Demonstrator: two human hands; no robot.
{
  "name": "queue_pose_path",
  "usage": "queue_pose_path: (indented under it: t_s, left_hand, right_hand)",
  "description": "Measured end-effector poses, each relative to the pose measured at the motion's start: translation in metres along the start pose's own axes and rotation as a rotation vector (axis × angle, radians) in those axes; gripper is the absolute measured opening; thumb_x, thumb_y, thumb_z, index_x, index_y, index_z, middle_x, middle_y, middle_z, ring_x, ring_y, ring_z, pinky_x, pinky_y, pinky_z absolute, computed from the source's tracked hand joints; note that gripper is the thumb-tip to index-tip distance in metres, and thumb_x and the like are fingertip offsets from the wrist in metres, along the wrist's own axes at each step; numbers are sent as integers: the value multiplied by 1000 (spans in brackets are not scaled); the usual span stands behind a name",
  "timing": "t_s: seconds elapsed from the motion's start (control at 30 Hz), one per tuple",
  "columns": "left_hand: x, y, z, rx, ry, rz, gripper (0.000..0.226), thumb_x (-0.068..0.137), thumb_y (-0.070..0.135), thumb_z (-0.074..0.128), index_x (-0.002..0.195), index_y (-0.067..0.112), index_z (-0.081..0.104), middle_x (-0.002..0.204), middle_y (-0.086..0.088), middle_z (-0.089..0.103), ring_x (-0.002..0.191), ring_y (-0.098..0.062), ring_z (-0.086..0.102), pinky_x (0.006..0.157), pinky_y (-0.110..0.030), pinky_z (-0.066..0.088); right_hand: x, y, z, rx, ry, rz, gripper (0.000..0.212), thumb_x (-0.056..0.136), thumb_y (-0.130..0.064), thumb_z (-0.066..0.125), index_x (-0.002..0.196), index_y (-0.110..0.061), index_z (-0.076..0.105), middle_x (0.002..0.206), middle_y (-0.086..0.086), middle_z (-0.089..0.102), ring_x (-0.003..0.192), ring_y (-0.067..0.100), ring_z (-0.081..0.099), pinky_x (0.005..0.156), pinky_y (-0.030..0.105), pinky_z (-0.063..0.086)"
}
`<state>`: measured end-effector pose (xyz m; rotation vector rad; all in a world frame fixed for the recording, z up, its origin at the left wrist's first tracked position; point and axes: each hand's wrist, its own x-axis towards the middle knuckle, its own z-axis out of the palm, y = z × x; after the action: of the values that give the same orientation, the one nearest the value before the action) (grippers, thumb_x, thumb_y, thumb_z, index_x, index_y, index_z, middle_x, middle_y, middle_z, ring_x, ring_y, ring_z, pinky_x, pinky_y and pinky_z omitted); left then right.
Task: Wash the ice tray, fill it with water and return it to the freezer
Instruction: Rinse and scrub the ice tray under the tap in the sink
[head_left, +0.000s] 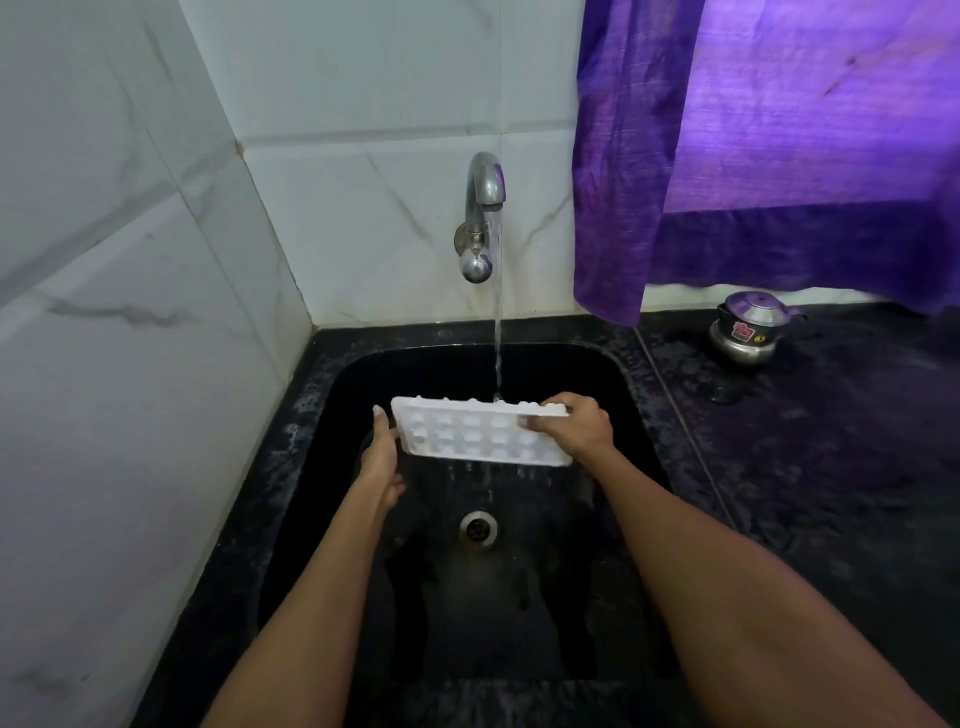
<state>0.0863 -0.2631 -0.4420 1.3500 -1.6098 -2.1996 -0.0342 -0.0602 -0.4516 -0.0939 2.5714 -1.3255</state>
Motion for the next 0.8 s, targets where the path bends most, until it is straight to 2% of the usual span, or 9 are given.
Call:
queue_pose_path:
  t_s: [0.1,0.17,0.2,0.27,0.37,0.47,0.57,0.67,0.8]
  left_hand:
    - [-5,-3,1,90,-40,17,55,98,56,30,133,19,51,129,-10,52,109,-31,54,82,-34,38]
    - [-1,-5,3,111,-68,13,34,99,42,41,127,25,52,120,-7,58,91,-25,57,86,-41,41]
    - [2,-6,5,117,-78,22,24,99,34,44,121,27,52,121,-6,60,90,-24,59,92,-47,41]
    - [12,-10,8,125,-73,54,24,99,17,44,120,23,53,119,-7,62,94,-25,61,92,-51,43]
    - [19,-12,11,85,-42,89,35,97,2,43,128,14,53,115,-10,64,94,-25,64,80,-44,51]
    - [28,-16,14,24,-26,93,33,96,-3,43,127,5,53,121,-17,63,96,-28,63,79,-41,52]
    - [35,-16,20,-82,-19,64,30,96,-6,43,124,-1,54,121,-20,62,99,-28,62,80,-38,52]
    - [37,-14,31,-136,-58,24,33,96,-6,42,127,-1,52,122,-19,61,102,-30,60,82,-39,51]
    - [32,-15,47,-188,-121,-3,33,98,-3,40,129,-1,50,119,-19,60,112,-34,58,89,-44,50]
  right_hand:
    - [-2,6,-9,219,80,143,59,53,-60,83,96,-23,66,98,0,69,89,21,64,84,37,54]
    - [-4,6,-12,292,107,220,70,53,-60,84,105,-20,61,102,0,66,92,23,64,86,39,54]
    - [-4,7,-12,323,123,269,77,52,-60,84,110,-17,58,105,2,64,96,25,63,87,40,53]
    - [-2,8,-11,417,141,348,88,50,-59,86,116,-10,56,109,6,64,99,29,62,89,44,53]
    - [4,10,-13,545,74,416,93,53,-51,88,124,-3,52,117,13,63,102,33,63,89,49,53]
    - [5,11,-22,697,8,451,74,68,-34,85,124,-1,52,118,15,63,101,34,65,85,49,55]
    - [3,18,-28,815,-84,469,59,71,-34,82,118,-7,59,114,15,67,95,34,68,82,51,56]
    - [-5,15,-31,1005,-102,434,38,91,-29,62,121,-6,59,112,17,68,94,33,68,78,45,56]
    - [-5,23,-30,1256,-40,422,38,94,-25,47,127,-8,54,118,19,63,103,36,62,95,50,47]
